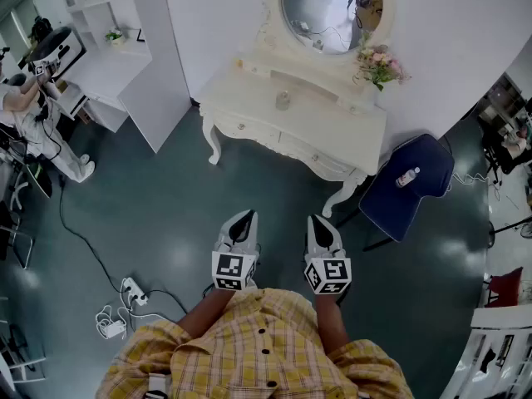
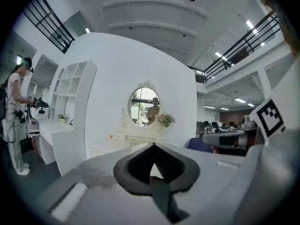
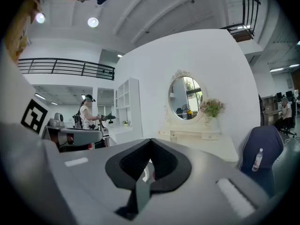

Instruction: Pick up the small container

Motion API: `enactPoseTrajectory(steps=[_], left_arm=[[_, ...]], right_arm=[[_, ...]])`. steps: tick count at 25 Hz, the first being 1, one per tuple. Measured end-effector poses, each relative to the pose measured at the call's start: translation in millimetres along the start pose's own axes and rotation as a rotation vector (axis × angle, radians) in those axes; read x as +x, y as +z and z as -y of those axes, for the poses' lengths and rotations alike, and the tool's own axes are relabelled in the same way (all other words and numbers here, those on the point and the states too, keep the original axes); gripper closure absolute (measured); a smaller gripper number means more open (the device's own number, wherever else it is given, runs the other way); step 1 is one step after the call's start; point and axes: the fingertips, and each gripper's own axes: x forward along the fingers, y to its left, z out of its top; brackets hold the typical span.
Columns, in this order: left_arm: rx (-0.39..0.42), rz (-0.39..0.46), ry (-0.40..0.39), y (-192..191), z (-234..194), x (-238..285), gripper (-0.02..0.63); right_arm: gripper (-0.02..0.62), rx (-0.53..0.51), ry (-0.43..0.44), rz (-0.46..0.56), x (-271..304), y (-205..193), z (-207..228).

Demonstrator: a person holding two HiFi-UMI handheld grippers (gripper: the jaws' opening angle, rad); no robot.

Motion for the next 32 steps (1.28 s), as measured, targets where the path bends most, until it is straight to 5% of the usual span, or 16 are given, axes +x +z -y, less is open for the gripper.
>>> enactPoseTrajectory(steps=[17, 32], left_arm=[[-0.016, -0.069, -0.037, -28.2, -21.3, 21.7, 0.606], [0.016, -0.085, -0.070, 5.7, -84.0, 194.5, 0.606]], right_arm=[[0.592, 0.026, 0.027, -0.013, 39.3, -9.0, -9.0], [0.592, 0.058, 0.041, -0.016, 208.2, 24.6, 67.5]])
